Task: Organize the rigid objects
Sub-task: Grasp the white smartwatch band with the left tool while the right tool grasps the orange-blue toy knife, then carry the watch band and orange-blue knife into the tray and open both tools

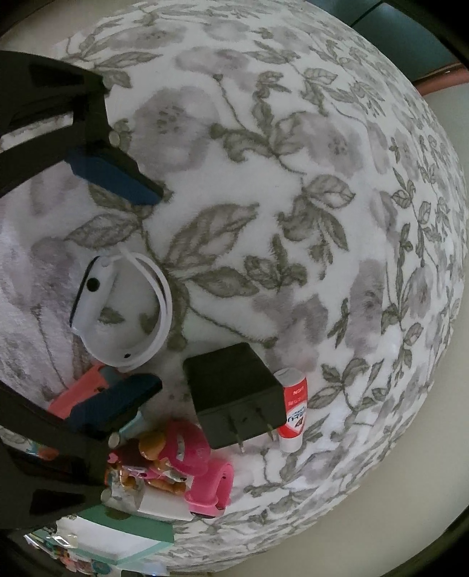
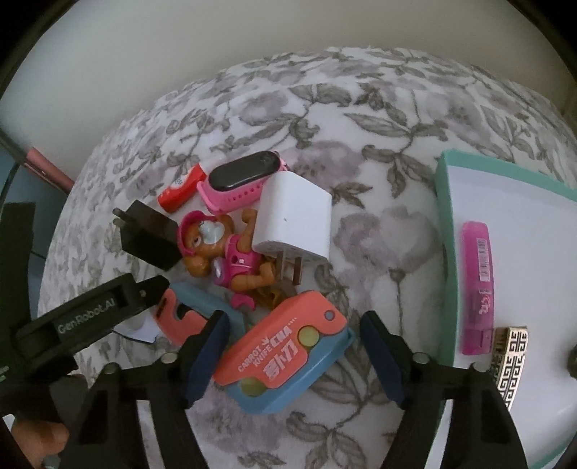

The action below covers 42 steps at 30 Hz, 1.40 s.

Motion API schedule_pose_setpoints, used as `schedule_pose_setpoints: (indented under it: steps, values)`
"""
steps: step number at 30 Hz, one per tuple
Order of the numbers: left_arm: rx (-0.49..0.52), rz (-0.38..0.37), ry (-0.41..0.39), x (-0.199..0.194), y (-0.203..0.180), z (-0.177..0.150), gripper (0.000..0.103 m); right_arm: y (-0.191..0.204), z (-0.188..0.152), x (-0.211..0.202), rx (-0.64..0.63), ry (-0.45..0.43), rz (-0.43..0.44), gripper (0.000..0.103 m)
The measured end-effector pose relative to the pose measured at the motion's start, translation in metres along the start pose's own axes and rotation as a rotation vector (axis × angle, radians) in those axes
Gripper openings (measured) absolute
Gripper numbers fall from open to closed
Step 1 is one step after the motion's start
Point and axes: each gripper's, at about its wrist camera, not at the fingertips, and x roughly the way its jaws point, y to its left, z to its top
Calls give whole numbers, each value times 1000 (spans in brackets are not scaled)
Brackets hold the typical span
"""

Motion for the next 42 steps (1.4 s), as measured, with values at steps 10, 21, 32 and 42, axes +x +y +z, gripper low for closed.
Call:
schedule_pose_setpoints:
  steps: [10, 21, 32, 42]
  values:
    - [23, -21, -1, -13, -12, -4, 67, -11, -8, -7, -9, 36, -40, 51]
    - [48, -22, 1, -18, -17, -10, 66, 0, -26, -8, -141, 89, -163, 51]
    - [86, -25, 14, -23, -26, -28, 65, -1, -39, -11, -180, 101, -190, 51]
    - [101, -20, 29, -26, -34, -47, 65, 2, -48, -13, -206, 61, -199, 47]
